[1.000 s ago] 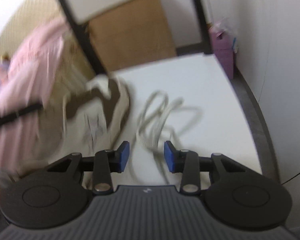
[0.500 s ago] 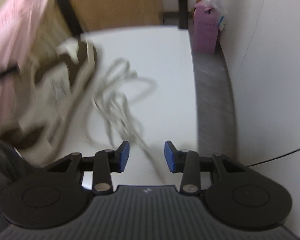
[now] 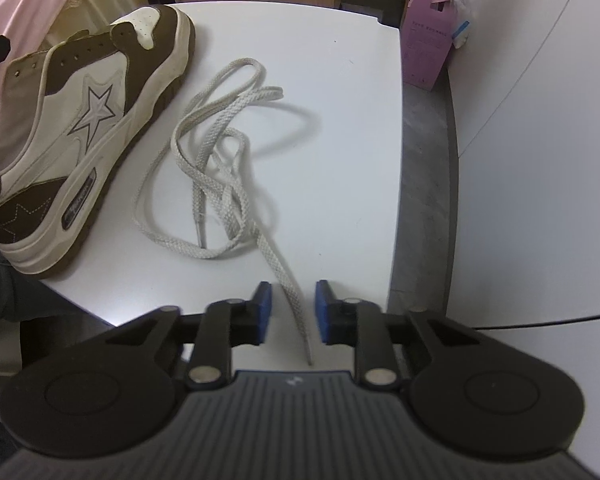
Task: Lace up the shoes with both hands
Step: 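Grasp the white lace end with right gripper and lift it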
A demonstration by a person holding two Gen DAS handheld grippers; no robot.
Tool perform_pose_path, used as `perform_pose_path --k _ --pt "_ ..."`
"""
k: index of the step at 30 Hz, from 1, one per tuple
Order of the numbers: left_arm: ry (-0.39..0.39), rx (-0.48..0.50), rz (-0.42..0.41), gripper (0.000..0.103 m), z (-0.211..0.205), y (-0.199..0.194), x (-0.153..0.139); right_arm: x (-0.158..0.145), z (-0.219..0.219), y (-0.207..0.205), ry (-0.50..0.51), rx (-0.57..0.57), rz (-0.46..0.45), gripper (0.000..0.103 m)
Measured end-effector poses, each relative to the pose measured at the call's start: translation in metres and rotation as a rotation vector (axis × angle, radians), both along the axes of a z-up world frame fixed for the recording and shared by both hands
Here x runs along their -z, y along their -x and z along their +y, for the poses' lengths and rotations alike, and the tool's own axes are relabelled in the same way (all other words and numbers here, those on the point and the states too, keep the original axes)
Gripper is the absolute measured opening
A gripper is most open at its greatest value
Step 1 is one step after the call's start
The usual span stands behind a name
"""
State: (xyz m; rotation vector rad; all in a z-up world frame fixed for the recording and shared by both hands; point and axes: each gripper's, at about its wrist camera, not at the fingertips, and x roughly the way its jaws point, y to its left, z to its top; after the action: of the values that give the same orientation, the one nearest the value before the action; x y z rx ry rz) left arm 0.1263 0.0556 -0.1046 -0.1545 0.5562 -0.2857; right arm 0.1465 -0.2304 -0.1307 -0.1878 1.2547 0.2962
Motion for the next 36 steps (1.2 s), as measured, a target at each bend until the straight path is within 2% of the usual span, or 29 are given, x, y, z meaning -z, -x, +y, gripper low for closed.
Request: perform_pose_path --k 1,3,5,8,12,15,20,23,29,33,36 --pt "0.001 0.001 0.000 0.042 0.000 0.000 0.000 -0.001 0.001 0.000 -0.003 -0.004 0.001 0.003" --pt "0.005 0.003 -0.002 0.042 0.000 0.000 0.000 -0.003 0.001 0.000 -0.022 -0.002 0.001 0.003" --pt "0.009 0.008 -0.004 0.042 0.000 0.001 -0.001 -0.010 -0.003 0.000 -0.086 0.027 0.001 0.003" --pt "0.017 0.021 -0.007 0.042 0.001 0.002 -0.001 -0.024 -0.014 -0.001 -0.239 0.100 -0.002 0.003" --pt "0.024 0.046 -0.014 0.042 0.002 0.005 -0.003 -0.042 -0.028 0.001 -0.510 0.199 -0.021 0.003" --pt "0.032 0.085 -0.032 0.042 0.001 0.011 -0.005 -0.043 -0.030 0.002 -0.668 0.245 -0.045 0.003" --pt "0.062 0.162 -0.120 0.042 -0.002 0.030 -0.015 -0.044 -0.033 0.003 -0.932 0.323 -0.084 0.003" --pt "0.069 0.216 -0.149 0.042 -0.007 0.039 -0.017 -0.040 -0.030 0.001 -1.041 0.362 -0.100 0.003" --pt "0.037 0.306 -0.116 0.042 -0.028 0.041 -0.009 -0.043 -0.014 -0.007 -1.128 0.357 -0.126 0.003" --pt "0.035 0.303 -0.102 0.040 -0.029 0.038 -0.005 -0.044 -0.005 -0.010 -1.152 0.336 -0.115 0.003" --pt "0.048 0.301 -0.100 0.027 -0.025 0.039 -0.005 -0.044 0.000 -0.010 -1.159 0.321 -0.104 0.003"
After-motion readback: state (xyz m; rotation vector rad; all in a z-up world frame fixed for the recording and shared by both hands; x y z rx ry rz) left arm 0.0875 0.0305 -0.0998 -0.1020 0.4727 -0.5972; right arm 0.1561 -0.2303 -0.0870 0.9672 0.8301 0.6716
